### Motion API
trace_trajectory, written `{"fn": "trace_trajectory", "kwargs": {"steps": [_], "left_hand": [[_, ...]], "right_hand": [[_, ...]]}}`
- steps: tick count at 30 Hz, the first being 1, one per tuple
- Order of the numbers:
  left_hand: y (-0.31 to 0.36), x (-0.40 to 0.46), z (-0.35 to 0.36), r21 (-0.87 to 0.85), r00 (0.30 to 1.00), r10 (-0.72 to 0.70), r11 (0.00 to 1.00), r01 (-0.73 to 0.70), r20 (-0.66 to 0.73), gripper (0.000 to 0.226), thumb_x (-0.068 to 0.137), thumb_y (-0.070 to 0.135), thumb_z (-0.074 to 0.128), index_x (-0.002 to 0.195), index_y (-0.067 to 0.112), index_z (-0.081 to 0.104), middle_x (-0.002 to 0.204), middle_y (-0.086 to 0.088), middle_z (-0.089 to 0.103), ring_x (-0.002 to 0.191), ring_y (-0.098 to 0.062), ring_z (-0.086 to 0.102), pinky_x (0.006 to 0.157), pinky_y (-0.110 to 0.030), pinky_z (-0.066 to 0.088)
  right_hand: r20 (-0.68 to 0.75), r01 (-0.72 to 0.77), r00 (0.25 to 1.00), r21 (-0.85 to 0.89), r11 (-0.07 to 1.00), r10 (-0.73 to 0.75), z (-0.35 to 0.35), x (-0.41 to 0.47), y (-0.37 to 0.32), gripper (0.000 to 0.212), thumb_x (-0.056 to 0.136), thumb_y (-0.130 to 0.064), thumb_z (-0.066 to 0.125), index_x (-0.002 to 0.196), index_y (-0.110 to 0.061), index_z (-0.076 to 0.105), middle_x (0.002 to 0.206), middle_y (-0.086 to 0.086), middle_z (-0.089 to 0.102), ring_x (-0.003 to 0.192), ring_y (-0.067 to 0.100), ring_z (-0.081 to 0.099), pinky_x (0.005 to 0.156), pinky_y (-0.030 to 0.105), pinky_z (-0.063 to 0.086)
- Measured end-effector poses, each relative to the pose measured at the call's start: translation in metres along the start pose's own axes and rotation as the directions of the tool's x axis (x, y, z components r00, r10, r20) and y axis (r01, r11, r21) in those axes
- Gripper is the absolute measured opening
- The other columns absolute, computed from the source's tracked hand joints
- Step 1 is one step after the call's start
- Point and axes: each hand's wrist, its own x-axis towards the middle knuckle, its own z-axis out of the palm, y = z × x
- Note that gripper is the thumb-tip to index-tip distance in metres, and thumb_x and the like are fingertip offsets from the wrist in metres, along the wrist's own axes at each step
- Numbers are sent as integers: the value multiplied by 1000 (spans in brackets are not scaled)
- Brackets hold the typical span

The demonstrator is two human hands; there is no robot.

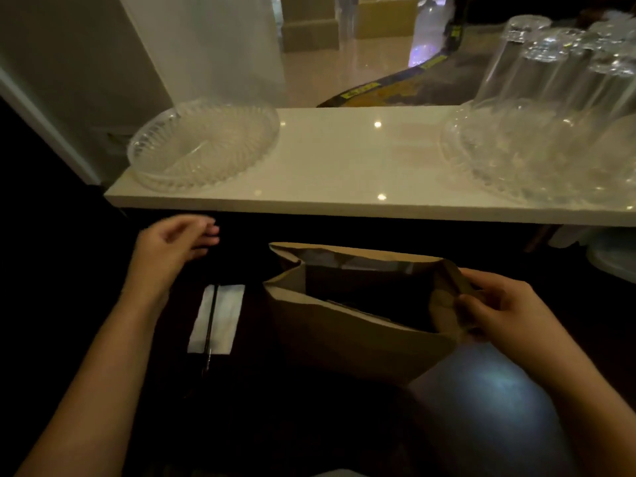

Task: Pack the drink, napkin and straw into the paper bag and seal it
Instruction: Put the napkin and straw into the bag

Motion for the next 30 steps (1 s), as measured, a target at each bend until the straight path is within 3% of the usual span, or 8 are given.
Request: {"fn": "trace_trajectory", "kwargs": {"steps": [2, 5, 8, 12, 22, 25, 28, 30], "left_hand": [[-68, 5, -13, 171, 979, -161, 969, 181, -122, 17, 88, 9, 54, 98, 6, 68, 97, -15, 69, 65, 0, 67, 59, -5, 47], [-140, -2, -16, 341, 947, -303, 884, 320, -104, 20, 84, 11, 61, 99, 0, 69, 100, -18, 70, 92, -31, 66, 76, -27, 47], [-170, -6, -6, 464, 934, -339, 813, 351, -113, 33, 86, 20, 61, 110, -3, 64, 109, -18, 67, 103, -32, 60, 77, -28, 38], [-190, 4, 1, 574, 892, -437, 704, 419, -115, 50, 90, 31, 53, 119, -10, 52, 121, -32, 56, 109, -43, 54, 83, -37, 44], [-210, -5, 1, 459, 879, -447, 753, 471, -168, 36, 71, -1, 73, 103, -10, 58, 100, -31, 66, 95, -40, 62, 74, -34, 45], [-210, -2, 1, 459, 848, -505, 723, 516, -158, 31, 70, 4, 76, 93, -10, 60, 94, -27, 65, 95, -37, 61, 75, -35, 44], [-211, 0, -3, 544, 825, -557, 664, 513, -99, 23, 73, 13, 76, 65, 1, 58, 67, -8, 54, 81, -25, 53, 75, -35, 44], [-214, 0, -4, 519, 824, -561, 682, 515, -81, 20, 73, 12, 75, 65, 1, 60, 67, -6, 52, 81, -22, 51, 71, -28, 38]], "right_hand": [[15, 7, 1000, -12, 1000, -7, 6, 2, -1, 47, 89, 1, 47, 93, -45, 59, 82, -16, 73, 65, 4, 69, 49, 11, 50], [35, 18, 999, -6, 1000, -18, 14, 6, -3, 44, 89, 1, 47, 97, -40, 61, 88, -18, 71, 67, 5, 70, 50, 11, 50], [47, 35, 998, 0, 999, -35, 23, 11, -5, 42, 89, 0, 47, 100, -38, 62, 90, -16, 72, 67, 5, 70, 51, 10, 51], [52, 50, 997, -5, 999, -50, 35, 17, -8, 43, 89, 1, 47, 98, -39, 62, 87, -17, 73, 66, 3, 70, 52, 11, 52], [68, 38, 997, 0, 999, -37, 55, 28, -14, 41, 89, 2, 46, 104, -32, 64, 88, -5, 74, 61, 6, 69, 49, 14, 51], [79, 39, 996, -25, 999, -37, 54, 28, -14, 40, 89, 2, 47, 106, -30, 64, 87, -6, 75, 63, 7, 70, 51, 15, 53], [76, 35, 997, -38, 999, -32, 54, 28, -13, 39, 89, 1, 48, 106, -30, 64, 87, -6, 76, 64, 8, 71, 51, 15, 53], [69, 36, 997, -44, 998, -33, 54, 29, -13, 39, 89, 1, 48, 105, -30, 64, 86, -5, 76, 66, 10, 71, 52, 16, 54]]}}
